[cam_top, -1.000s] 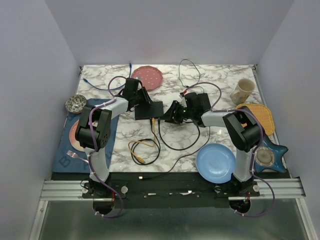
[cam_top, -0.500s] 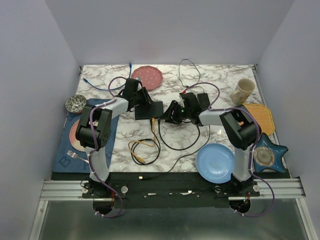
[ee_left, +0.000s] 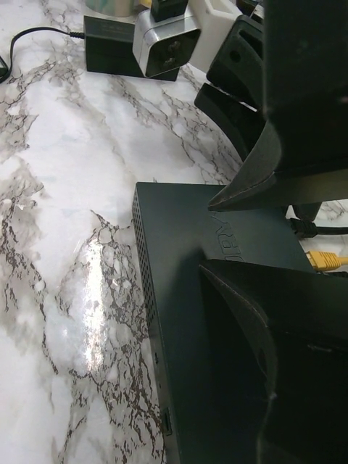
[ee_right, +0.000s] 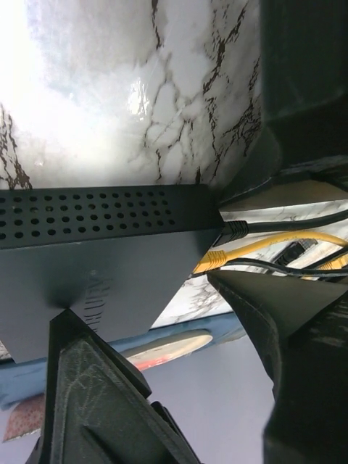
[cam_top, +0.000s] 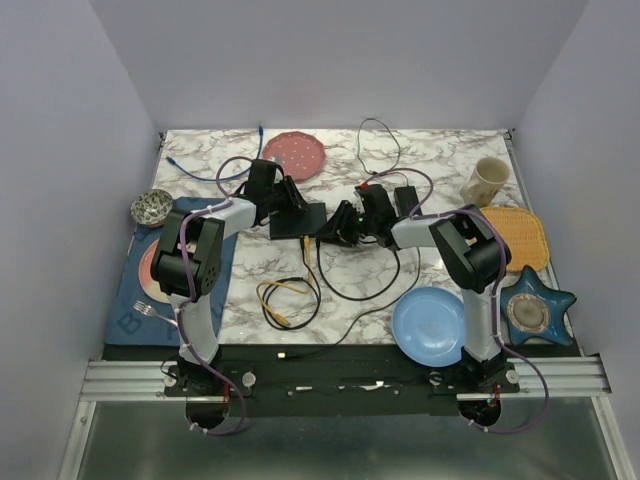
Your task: Pull the plug from the switch port
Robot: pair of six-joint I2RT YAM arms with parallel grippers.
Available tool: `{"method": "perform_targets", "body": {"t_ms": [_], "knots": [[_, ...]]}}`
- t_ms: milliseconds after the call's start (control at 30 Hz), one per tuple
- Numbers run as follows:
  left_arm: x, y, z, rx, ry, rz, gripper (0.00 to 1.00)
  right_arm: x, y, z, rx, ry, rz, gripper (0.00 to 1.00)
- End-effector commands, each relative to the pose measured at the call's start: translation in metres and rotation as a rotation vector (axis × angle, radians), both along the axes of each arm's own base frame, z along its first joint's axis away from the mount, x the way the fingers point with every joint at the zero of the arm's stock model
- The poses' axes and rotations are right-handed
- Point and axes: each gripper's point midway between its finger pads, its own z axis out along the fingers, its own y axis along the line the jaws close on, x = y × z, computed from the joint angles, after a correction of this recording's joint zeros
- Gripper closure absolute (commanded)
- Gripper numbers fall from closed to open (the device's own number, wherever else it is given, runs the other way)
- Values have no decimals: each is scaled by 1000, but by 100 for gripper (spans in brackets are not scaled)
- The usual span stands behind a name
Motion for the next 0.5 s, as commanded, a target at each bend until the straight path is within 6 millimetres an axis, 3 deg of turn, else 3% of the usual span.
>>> {"method": "perform_targets", "body": {"t_ms": [0,267,467], "knots": [[-21,6,-18,16,87,-4,52,2,8,-9,13,36,-5,57],[-26,8,-22,19,101,-6,52,6,13,-11,62,56,-34,66],[-28,6,-23,12,107,-12,52,4,17,-10,103,75,-37,57]]}}
